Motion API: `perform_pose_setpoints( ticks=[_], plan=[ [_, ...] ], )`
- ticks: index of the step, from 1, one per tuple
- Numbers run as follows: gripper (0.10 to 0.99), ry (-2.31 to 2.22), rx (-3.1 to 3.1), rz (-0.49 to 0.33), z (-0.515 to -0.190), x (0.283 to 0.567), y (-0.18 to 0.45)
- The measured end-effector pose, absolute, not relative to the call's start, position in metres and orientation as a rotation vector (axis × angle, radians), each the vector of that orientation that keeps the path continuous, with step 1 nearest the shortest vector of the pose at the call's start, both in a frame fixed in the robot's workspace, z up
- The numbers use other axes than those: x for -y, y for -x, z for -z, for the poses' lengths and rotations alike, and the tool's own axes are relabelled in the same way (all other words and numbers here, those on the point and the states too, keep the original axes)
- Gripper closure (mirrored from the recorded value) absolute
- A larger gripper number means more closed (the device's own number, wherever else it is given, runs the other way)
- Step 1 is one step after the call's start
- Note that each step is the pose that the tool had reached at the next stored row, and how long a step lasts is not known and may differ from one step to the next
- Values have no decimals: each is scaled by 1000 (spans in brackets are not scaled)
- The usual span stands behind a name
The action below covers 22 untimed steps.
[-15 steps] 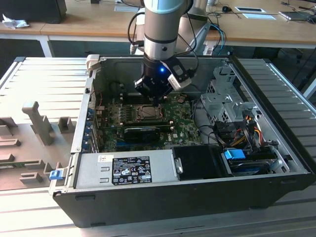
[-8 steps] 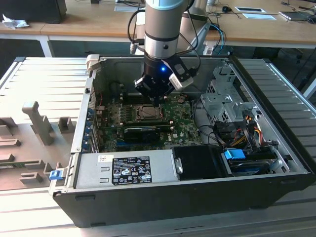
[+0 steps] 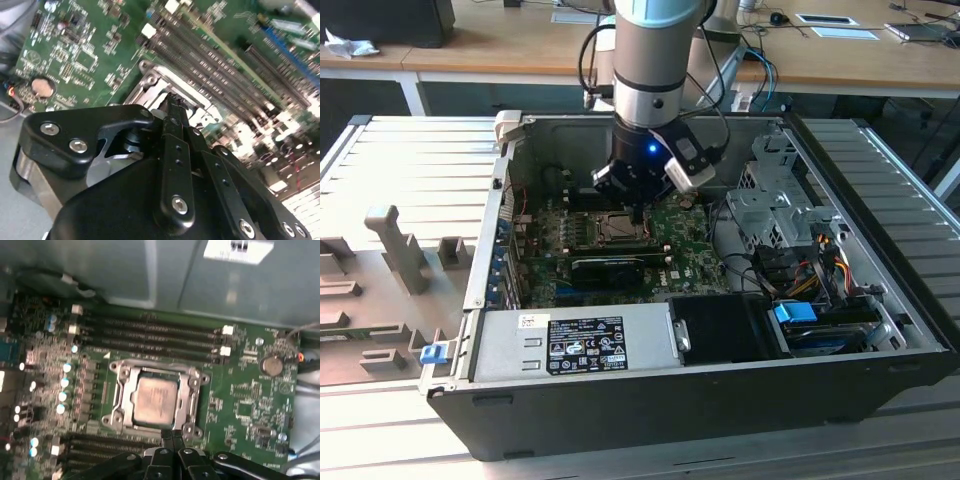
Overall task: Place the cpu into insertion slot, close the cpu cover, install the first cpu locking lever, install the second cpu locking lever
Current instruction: 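Install the second cpu locking lever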
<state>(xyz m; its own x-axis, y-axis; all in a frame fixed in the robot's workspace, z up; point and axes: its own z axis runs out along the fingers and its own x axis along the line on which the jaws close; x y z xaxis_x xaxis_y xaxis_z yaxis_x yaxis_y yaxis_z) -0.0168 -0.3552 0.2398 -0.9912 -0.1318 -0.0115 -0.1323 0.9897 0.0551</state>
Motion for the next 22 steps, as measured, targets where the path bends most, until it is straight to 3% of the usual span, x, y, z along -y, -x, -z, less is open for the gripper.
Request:
perform_pose_setpoints(
  ticks=[22],
  plan=[
    [980, 213, -3129, -220, -212, 379, 60]
  ],
)
